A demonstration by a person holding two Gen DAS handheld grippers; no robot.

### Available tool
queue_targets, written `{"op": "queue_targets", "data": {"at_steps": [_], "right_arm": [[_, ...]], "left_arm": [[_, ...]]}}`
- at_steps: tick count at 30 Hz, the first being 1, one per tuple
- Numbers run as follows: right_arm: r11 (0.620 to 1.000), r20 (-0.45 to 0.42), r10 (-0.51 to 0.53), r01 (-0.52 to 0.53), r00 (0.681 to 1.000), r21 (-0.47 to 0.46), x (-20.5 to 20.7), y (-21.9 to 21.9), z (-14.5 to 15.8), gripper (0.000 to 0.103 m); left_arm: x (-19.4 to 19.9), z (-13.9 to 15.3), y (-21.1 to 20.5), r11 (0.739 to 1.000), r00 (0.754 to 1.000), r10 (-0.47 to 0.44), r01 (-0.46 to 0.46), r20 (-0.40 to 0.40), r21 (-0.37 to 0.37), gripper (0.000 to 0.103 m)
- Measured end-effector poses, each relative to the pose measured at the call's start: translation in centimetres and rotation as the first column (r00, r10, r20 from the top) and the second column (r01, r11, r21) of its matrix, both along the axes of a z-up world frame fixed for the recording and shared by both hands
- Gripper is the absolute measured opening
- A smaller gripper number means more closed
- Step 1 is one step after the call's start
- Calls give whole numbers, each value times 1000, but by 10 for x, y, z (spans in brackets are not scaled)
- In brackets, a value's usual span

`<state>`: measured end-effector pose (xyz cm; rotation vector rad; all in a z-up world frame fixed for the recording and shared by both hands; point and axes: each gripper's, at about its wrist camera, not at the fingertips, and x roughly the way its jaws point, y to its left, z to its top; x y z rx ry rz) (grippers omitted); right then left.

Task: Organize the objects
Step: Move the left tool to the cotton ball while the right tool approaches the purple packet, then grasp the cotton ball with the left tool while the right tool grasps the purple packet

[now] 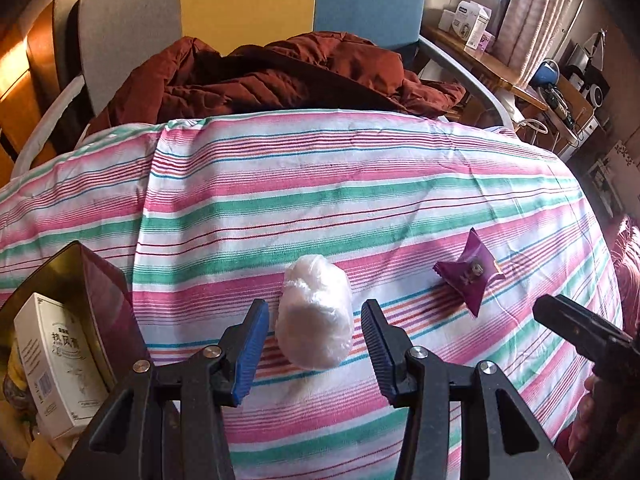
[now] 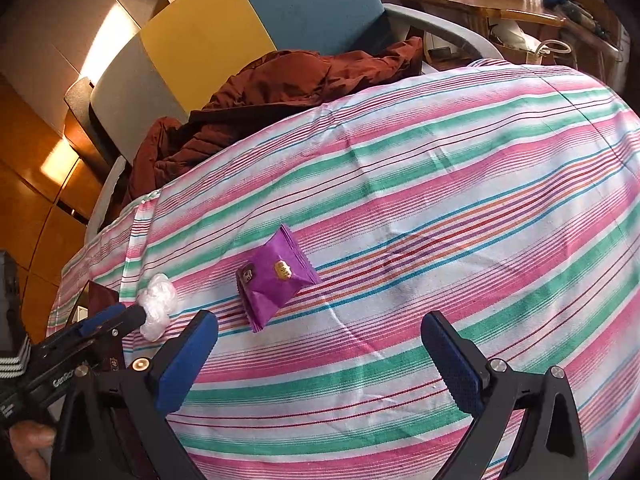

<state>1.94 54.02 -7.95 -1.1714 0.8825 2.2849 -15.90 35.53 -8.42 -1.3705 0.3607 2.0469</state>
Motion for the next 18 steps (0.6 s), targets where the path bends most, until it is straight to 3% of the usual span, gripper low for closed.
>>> {"op": "queue_targets", "data": {"at_steps": [2, 5, 8, 18], "right_arm": [[1000, 1, 3, -3, 1000, -1, -1, 0, -1, 102], [1000, 7, 5, -5, 1000, 0, -2, 0, -2, 102], [1000, 16, 7, -7, 1000, -2, -3, -1, -4, 102], [993, 13, -3, 5, 1000, -120, -10, 0, -20, 102]], "left_arm": [[-8, -11, 4, 1000, 999, 13, -12, 40, -7, 48], [-14, -25, 5, 1000, 995, 31, -31, 94, -4, 38], [-11, -22, 0, 999, 996, 26, -28, 82, 26, 36], [27, 36, -41, 990, 999, 31, -28, -24, 137, 36]]}}
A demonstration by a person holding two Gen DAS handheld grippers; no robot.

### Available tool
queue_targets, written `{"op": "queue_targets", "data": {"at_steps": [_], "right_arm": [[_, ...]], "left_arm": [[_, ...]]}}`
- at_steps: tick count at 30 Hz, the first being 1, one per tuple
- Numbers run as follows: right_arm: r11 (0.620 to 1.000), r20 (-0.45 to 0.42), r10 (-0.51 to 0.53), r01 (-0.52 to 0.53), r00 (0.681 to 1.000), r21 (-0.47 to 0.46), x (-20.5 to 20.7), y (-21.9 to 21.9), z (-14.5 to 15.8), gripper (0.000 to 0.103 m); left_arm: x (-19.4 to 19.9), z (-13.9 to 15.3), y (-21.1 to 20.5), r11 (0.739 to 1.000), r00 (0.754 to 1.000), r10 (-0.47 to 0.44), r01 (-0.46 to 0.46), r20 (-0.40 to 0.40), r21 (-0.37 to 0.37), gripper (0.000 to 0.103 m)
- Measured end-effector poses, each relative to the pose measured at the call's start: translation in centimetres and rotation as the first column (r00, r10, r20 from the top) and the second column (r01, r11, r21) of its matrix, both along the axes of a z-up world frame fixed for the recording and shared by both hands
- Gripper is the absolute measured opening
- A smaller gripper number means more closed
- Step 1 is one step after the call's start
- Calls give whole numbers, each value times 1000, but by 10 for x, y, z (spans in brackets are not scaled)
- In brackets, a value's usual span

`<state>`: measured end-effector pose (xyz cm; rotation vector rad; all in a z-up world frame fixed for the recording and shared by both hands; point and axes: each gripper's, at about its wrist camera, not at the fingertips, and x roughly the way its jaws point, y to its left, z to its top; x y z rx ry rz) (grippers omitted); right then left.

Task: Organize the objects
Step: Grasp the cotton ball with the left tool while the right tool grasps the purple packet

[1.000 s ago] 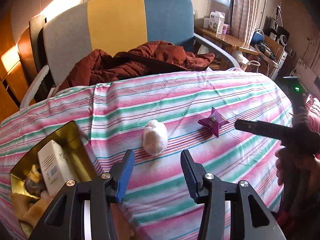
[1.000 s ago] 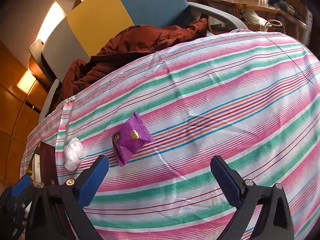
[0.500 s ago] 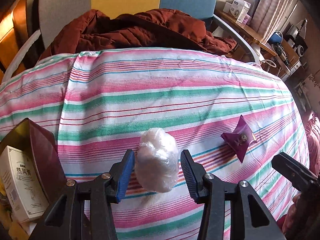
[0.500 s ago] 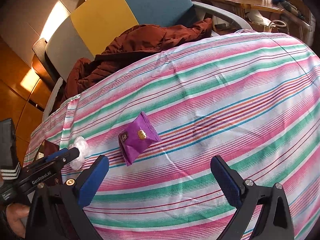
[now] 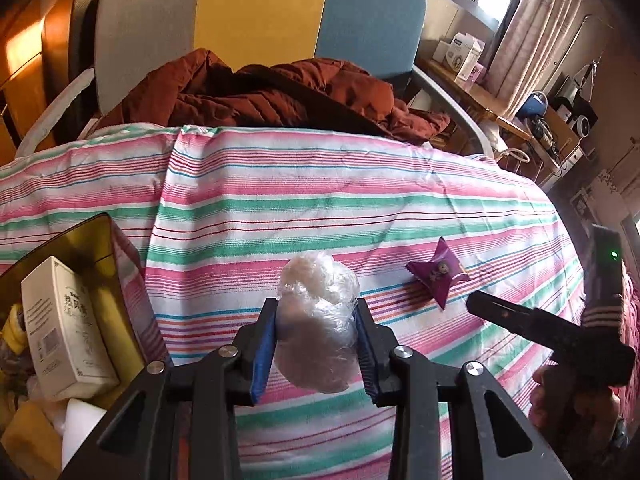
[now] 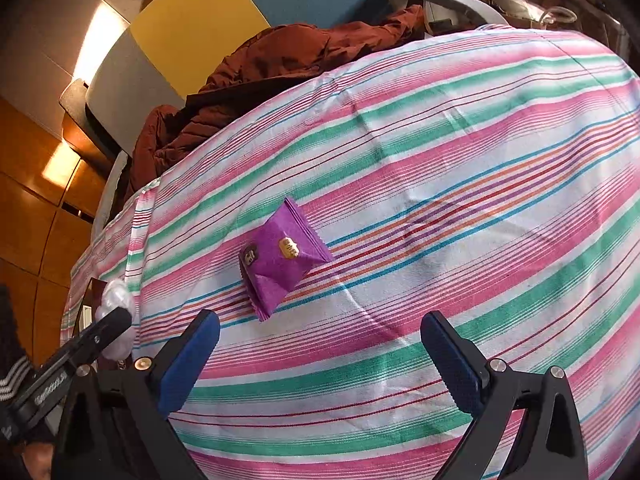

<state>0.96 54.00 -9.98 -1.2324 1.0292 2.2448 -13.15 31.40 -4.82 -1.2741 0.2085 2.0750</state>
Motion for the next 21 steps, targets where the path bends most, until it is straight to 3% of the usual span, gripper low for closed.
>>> {"op": "queue_targets", "data": {"at_steps": [3, 5, 13, 18, 21], "right_arm": [[1000, 11, 5, -5, 1000, 1, -12, -4, -1, 96], [1000, 36, 7, -6, 999, -3, -24, -6, -7, 83], [995, 37, -88, 90, 995, -43, -57, 0, -9, 80], [991, 132, -44, 26, 990, 131, -79, -16, -8, 60], [974, 175, 0, -39, 985, 221, -79, -28, -8, 39]], "left_arm": [[16, 17, -15, 999, 999, -9, 11, -35, 35, 36], [25, 26, -27, 998, 999, -10, 12, -46, 54, 36], [46, 45, -71, 995, 996, -2, 11, -85, 99, 36], [55, 52, -92, 992, 995, 8, 5, -99, 124, 36], [59, 56, -105, 991, 993, 22, -7, -114, 136, 36]]}}
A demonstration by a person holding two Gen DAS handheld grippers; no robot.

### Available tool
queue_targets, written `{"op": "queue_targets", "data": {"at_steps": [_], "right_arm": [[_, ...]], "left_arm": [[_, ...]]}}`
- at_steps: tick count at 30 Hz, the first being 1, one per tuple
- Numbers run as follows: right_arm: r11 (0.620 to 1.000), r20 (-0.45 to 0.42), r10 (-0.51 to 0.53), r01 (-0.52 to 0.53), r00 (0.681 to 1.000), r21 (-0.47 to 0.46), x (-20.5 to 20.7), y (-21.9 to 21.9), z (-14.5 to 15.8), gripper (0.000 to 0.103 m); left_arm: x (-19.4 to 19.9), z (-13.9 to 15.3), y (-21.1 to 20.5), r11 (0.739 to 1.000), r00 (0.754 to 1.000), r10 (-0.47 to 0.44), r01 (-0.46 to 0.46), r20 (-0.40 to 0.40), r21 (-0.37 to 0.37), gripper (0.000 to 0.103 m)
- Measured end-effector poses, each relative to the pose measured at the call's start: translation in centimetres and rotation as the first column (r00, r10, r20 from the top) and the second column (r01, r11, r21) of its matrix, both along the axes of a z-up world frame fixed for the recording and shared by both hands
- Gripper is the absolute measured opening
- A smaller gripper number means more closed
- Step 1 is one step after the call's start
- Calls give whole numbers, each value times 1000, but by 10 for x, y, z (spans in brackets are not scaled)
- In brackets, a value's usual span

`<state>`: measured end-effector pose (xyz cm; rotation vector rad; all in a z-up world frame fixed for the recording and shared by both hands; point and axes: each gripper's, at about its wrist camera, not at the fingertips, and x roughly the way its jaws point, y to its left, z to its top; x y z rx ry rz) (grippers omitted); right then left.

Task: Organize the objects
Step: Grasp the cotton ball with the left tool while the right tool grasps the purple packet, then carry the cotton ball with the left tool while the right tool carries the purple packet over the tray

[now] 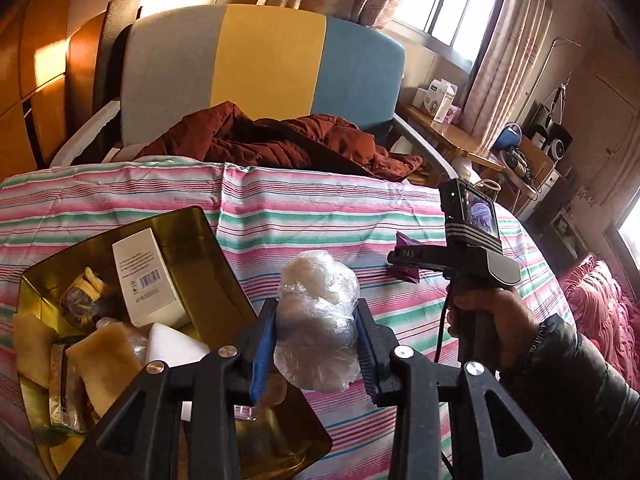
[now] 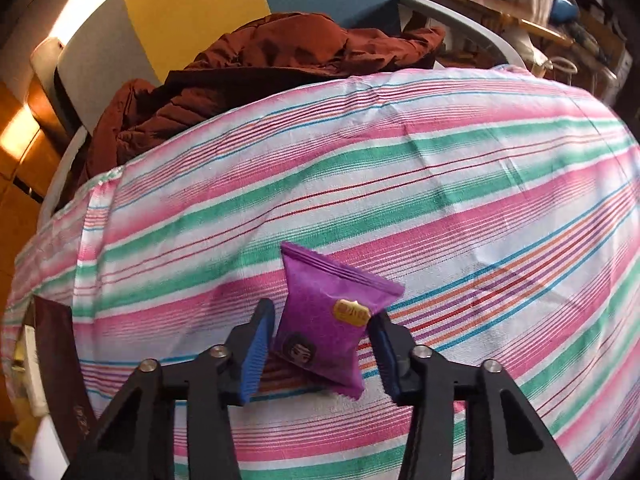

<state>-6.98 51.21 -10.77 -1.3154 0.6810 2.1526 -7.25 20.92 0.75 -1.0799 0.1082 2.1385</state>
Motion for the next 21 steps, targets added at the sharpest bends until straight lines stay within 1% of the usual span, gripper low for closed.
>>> {"op": "queue_targets", "data": {"at_steps": [2, 6, 13, 17, 21], "right_arm": [[999, 10, 41, -41, 999, 18, 6, -8, 1, 36], [991, 22, 124, -125, 992, 38, 27, -32, 1, 36], [958, 86, 249, -259, 965, 122, 59, -76, -1, 36], [949, 113, 277, -290, 954, 124, 67, -89, -1, 36], [943, 118, 287, -302, 951, 137, 77, -97, -2, 36]], "left_arm": [[2, 1, -8, 1000, 1000, 10, -10, -12, 0, 36], [6, 2, -22, 999, 998, 41, -41, -46, -7, 36], [19, 10, -45, 995, 987, 92, -96, -134, -25, 36], [28, 15, -55, 992, 974, 110, -120, -197, -43, 36], [36, 16, -65, 989, 965, 121, -138, -234, -57, 36]]}}
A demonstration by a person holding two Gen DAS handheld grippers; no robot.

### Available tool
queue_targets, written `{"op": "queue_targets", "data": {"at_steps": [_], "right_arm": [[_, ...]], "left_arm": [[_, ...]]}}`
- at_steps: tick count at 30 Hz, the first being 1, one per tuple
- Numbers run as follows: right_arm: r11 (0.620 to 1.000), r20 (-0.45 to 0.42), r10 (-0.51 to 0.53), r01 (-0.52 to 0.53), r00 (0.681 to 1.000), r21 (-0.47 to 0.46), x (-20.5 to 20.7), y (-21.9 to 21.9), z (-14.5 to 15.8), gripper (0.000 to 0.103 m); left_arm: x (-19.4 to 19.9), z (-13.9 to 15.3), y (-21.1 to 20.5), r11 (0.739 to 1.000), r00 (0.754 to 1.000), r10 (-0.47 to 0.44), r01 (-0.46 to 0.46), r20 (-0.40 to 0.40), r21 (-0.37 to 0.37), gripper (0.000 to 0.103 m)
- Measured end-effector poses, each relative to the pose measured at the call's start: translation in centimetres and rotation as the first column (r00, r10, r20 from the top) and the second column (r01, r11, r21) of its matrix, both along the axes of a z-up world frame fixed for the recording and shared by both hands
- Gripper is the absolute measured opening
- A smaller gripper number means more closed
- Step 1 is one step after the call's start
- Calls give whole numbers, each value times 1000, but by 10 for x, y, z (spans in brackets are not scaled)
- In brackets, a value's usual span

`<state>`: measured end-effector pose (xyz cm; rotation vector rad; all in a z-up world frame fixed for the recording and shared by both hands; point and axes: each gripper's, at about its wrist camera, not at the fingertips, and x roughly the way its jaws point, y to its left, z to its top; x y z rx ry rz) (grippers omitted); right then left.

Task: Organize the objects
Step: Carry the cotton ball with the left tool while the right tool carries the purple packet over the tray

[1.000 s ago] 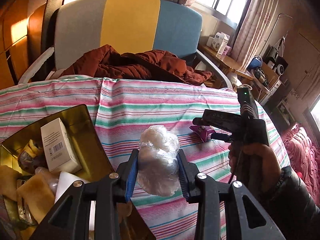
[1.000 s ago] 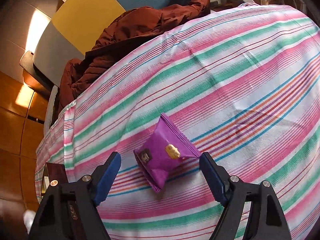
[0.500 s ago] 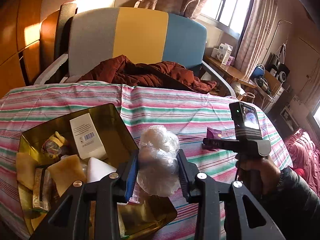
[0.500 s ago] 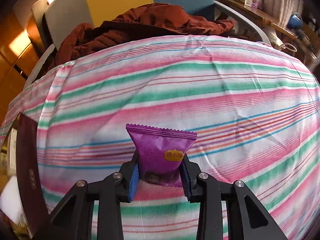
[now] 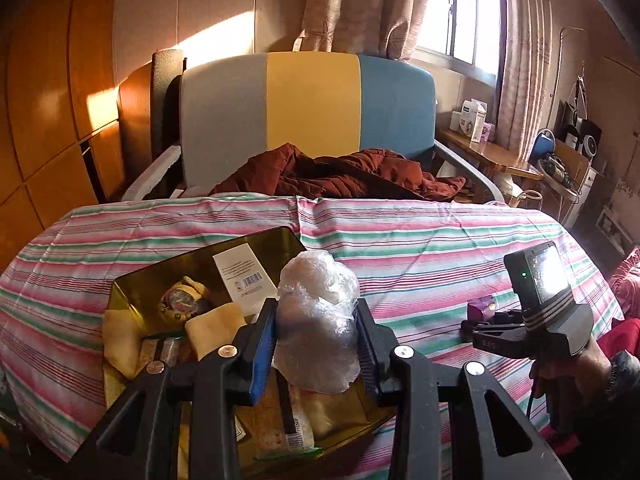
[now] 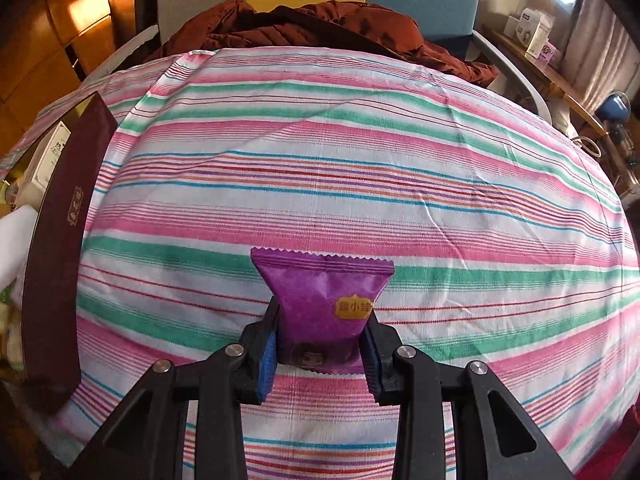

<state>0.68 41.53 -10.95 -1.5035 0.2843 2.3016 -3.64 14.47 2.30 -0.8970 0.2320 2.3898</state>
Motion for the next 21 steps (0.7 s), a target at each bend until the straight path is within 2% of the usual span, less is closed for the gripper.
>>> {"op": "queue_targets", "data": {"at_steps": [9, 14, 21], "right_arm": [[999, -63, -47, 47, 997, -3, 10, -2, -3, 36], [995, -119, -99, 95, 988, -43, 21, -3, -2, 35], [995, -157, -91, 82, 983, -63, 31, -16, 11, 34]], "left_arm": [[7, -2, -22, 999, 999, 38, -38, 3, 3, 36], [9, -2, -36, 998, 998, 60, -60, -5, 3, 36], [7, -4, -57, 995, 995, 100, -100, -3, 16, 36]]}}
